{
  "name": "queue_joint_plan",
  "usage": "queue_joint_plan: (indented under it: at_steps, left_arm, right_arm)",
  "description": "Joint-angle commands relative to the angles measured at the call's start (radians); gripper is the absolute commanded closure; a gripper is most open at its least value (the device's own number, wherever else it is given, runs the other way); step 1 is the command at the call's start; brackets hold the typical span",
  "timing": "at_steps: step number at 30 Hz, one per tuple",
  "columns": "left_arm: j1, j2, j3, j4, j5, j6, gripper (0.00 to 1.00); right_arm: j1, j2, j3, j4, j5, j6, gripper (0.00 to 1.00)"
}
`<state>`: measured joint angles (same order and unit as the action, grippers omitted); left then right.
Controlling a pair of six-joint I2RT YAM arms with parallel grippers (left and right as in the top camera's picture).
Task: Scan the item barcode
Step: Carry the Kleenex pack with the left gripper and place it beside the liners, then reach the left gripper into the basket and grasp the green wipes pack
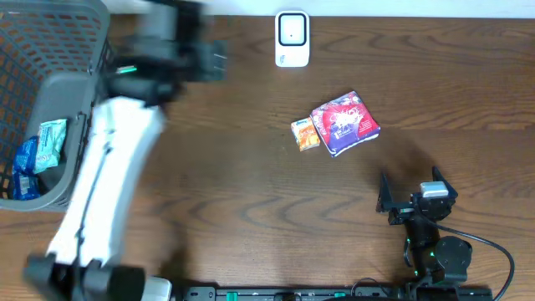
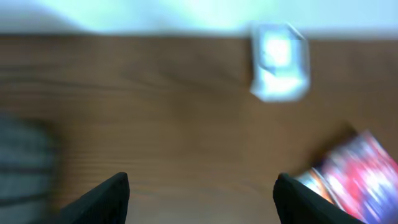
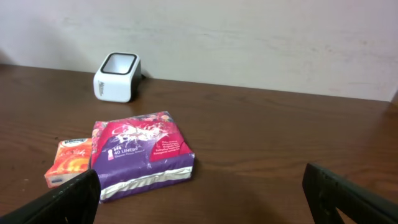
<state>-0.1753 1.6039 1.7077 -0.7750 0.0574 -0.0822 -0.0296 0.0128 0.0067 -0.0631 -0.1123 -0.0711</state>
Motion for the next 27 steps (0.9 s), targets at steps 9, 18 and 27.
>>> queue_joint_plan:
  at_steps: [9,18,27]
  left_arm:
    - [0.55,-0.084,-0.014,-0.009,-0.301,-0.002,0.25]
    - [0.661,0.085,-0.13,-0.008,-0.496,-0.002,0.25]
    - [0.661,0.277,-0.168,-0.01,-0.537,-0.002,0.25]
  right_arm:
    - [-0.003,-0.004,0.0,-0.004,-0.005,-0.013,0.01]
    - [-0.003,-0.004,0.0,-0.004,-0.005,-0.013,0.01]
    - [-0.003,-0.004,0.0,-0.004,-0.005,-0.013,0.01]
